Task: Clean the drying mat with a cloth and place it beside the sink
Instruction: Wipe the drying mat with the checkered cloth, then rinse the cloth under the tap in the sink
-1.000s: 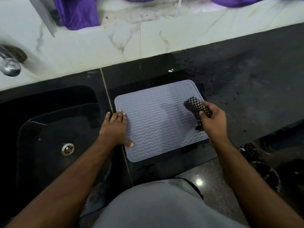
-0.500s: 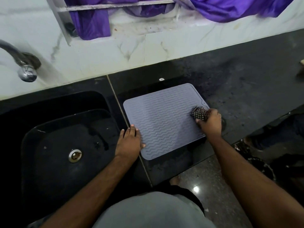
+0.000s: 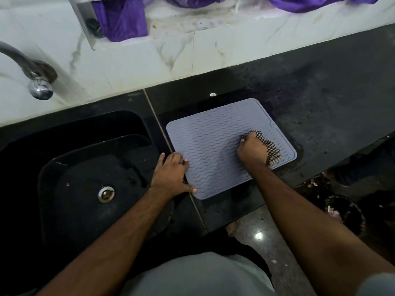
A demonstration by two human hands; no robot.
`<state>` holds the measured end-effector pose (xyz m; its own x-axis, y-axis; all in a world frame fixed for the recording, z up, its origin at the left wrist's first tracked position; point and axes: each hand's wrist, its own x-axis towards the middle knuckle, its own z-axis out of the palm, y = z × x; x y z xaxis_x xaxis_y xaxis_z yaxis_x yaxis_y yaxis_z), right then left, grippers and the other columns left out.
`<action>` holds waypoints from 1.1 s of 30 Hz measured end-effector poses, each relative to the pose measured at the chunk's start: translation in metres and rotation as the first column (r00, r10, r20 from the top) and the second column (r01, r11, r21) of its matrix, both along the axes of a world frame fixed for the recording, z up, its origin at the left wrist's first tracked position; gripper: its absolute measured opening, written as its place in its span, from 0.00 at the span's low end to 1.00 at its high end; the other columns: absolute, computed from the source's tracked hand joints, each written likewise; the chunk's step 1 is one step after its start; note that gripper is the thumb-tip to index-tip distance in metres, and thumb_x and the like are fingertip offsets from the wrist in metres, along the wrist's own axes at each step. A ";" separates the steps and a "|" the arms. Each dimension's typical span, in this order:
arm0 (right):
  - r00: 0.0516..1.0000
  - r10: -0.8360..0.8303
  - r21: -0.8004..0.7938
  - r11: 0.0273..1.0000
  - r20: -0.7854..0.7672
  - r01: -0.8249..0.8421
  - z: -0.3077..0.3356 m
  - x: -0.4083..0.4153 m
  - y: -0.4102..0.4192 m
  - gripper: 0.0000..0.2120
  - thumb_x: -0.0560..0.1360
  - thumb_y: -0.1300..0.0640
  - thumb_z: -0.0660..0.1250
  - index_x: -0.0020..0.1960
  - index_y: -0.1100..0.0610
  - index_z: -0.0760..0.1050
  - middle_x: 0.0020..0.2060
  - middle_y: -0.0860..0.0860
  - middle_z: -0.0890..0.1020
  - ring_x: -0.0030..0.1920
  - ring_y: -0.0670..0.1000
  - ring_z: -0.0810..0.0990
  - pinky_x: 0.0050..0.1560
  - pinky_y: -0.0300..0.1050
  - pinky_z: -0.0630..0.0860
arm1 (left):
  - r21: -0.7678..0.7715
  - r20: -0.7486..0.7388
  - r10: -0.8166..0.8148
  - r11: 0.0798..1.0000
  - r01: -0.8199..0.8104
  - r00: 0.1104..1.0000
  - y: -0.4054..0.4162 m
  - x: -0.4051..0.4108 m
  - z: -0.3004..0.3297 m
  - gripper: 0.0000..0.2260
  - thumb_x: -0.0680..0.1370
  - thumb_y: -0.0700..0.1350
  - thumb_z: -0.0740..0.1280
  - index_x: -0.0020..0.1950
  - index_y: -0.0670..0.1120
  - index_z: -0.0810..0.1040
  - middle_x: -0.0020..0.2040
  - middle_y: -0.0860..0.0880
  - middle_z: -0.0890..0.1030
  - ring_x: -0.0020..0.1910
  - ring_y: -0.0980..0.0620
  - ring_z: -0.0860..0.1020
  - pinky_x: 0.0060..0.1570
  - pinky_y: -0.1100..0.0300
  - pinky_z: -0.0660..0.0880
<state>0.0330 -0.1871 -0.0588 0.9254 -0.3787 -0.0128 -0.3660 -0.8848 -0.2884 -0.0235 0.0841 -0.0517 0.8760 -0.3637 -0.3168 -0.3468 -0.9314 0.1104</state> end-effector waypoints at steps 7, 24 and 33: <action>0.990 0.142 0.006 0.990 0.025 -0.143 -0.005 -0.023 0.064 0.14 0.82 0.52 0.58 0.59 0.63 0.69 0.48 0.62 0.81 0.47 0.64 0.83 0.43 0.54 0.76 | -0.066 -0.009 0.047 0.997 -0.047 0.999 0.004 -0.004 -0.009 0.50 0.67 0.77 0.66 0.82 0.51 0.60 0.81 0.47 0.58 0.82 0.45 0.50 0.79 0.39 0.39; 0.854 0.520 0.999 0.047 -0.009 -0.018 0.102 -0.074 0.143 0.13 0.82 0.55 0.66 0.61 0.62 0.79 0.53 0.61 0.85 0.55 0.57 0.84 0.60 0.53 0.80 | -0.877 -0.458 0.248 0.029 -0.480 0.853 0.046 -0.041 0.059 0.24 0.77 0.57 0.67 0.68 0.44 0.76 0.60 0.51 0.83 0.61 0.52 0.80 0.62 0.59 0.76; 0.912 0.410 0.990 -0.135 0.025 0.033 0.149 -0.064 0.135 0.16 0.83 0.56 0.61 0.63 0.66 0.77 0.56 0.65 0.83 0.56 0.63 0.83 0.56 0.56 0.82 | -0.908 -0.222 0.500 0.208 -0.365 0.837 0.047 -0.032 0.107 0.19 0.73 0.62 0.71 0.47 0.46 0.80 0.43 0.45 0.83 0.43 0.52 0.80 0.47 0.46 0.79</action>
<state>-0.0311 -0.0516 0.0901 0.8258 0.4423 -0.3500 -0.4814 0.2293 -0.8460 -0.0554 0.1313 0.0555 0.9952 0.0956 0.0228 0.0043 -0.2742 0.9617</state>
